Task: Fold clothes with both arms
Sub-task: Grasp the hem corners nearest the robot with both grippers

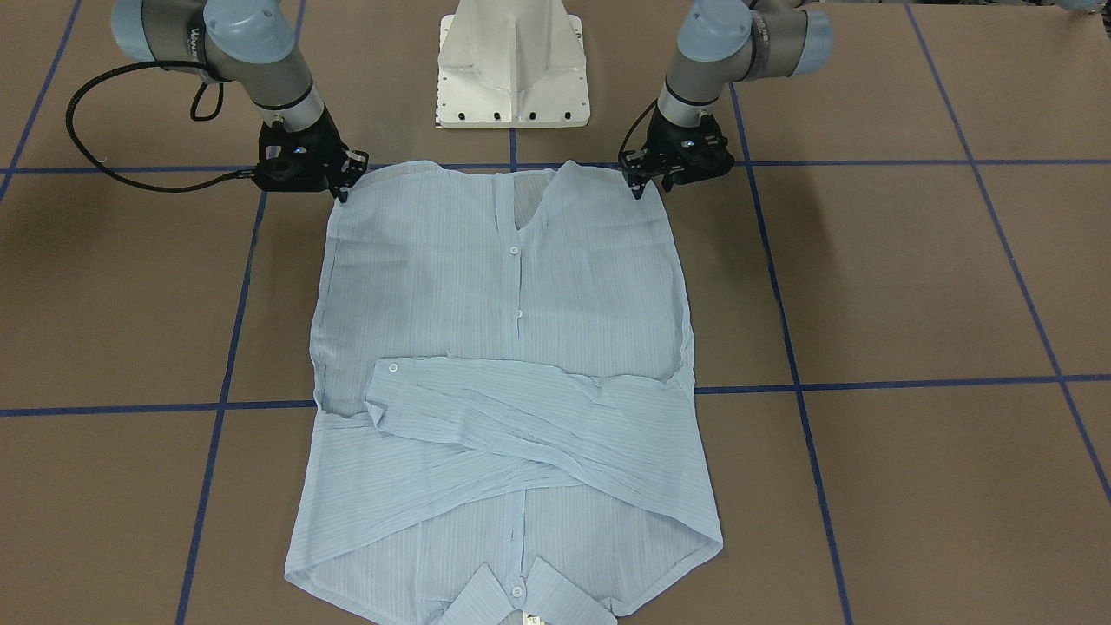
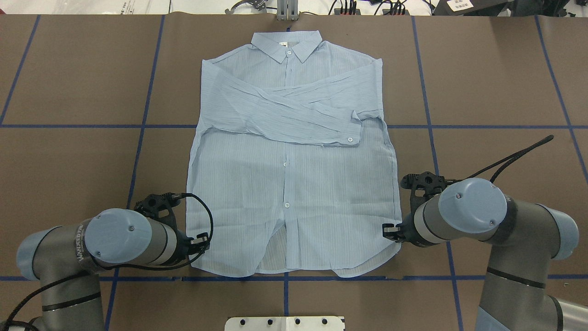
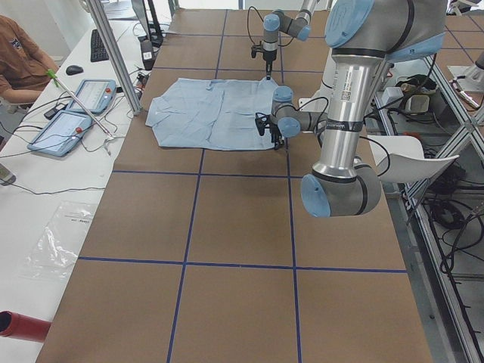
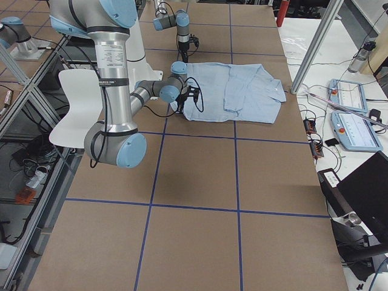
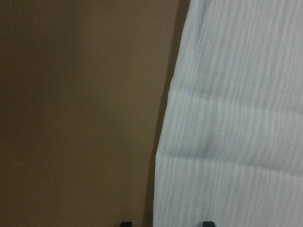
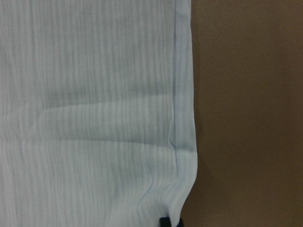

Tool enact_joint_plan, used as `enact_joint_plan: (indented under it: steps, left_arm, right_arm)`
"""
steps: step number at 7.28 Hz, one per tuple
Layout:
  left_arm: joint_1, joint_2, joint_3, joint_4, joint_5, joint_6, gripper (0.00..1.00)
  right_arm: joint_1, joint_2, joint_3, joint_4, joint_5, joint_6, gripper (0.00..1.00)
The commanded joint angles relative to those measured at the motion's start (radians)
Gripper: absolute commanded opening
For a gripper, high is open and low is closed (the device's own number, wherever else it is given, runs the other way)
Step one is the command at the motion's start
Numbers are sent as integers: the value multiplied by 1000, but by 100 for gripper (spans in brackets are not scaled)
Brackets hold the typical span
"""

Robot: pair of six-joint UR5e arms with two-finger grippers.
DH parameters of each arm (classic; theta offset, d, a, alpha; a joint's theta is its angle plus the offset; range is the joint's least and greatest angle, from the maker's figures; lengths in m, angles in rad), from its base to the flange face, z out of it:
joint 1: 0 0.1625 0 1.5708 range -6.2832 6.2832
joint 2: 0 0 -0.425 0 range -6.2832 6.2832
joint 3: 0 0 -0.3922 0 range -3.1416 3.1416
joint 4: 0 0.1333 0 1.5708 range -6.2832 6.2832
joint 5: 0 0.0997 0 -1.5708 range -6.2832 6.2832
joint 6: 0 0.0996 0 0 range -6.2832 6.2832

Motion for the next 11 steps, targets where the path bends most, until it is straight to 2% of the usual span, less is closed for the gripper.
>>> enact_joint_plan:
  steps: [1,3,4,6,7,11]
  left_arm:
    - [0,0,-1,2,-1,2,46]
    - [17,-2,-1,2,-3,3,42]
    - [17,-2,-1,2,-3,3,34]
    - [17,0,-2,2,-3,3,9]
    - [17,1,-8,2,-3,3,2]
    - [11,1,-53,20,-7,18,0]
  right_arm:
    - [3,0,-1,0,1,-1,0]
    - [7,-3,-3,-2,1,-4,0]
    - [8,-4,-4,-2,1,-6,0]
    - [11,-3,-3,0,2,-6,0]
    - [11,-3,-1,-2,2,-6,0]
    - [29,3,0,0,5,-3,0]
